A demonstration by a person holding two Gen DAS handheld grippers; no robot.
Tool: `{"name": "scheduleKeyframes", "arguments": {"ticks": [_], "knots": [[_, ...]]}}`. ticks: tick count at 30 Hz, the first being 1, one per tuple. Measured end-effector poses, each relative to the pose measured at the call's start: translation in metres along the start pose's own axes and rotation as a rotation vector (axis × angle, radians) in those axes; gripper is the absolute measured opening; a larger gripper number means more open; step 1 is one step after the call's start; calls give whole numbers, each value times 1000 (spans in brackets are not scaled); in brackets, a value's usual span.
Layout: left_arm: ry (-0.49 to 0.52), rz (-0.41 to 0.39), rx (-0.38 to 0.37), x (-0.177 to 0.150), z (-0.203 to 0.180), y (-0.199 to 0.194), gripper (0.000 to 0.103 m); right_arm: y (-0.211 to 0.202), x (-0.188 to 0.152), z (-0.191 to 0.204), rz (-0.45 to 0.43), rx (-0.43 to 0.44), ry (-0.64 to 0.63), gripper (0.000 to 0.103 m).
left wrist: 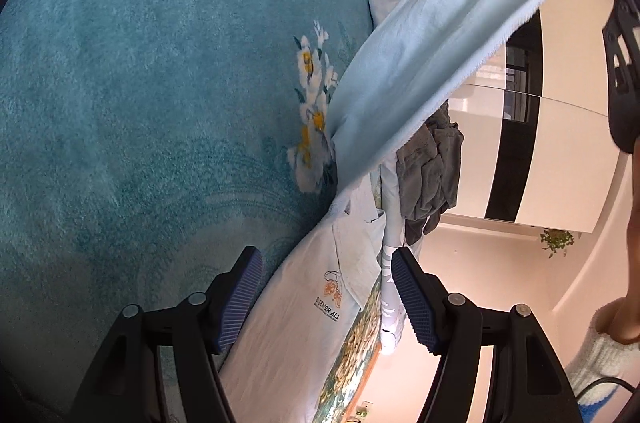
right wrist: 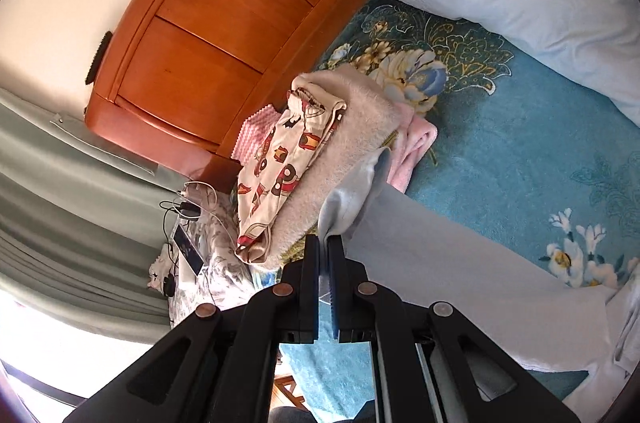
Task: Fold clothes
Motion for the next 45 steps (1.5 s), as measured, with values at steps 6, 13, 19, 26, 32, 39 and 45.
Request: {"name": "scheduleKeyframes", "arguments": {"ticks": [6, 13, 19, 26, 32, 39, 45], "knots": [[1, -1, 14, -1, 2, 3, 71, -106, 10, -85, -150, -97, 24, 4], [43, 38, 60, -12, -1, 15, 71, -278, -38, -264, -395, -469, 158, 4], [92, 74, 126, -24, -2, 19, 71, -303, -152, -442, -281, -714, 482, 4], [190, 136, 272, -44, 5, 23, 71, -278, -200, -494, -231, -660, 606, 4], [295, 215, 410, -64, 12, 35, 71, -259, -232, -516, -123, -706, 616, 8], [377, 328, 504, -87, 22, 51, 71, -261, -289, -513, -91, -742, 609, 33], [277, 389, 507, -100, 39, 59, 71, -250, -357, -477, -147, -492, 705, 34]]}}
Point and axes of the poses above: each gripper's, at about its wrist camera, not at the fingertips, and y roughly the way its jaws point, z to its left, x to its top, the point moved 10 cm from there along y, roughly the way its jaws point, and after that the axes turned 9 degrees about -x, right-handed, at the moved point
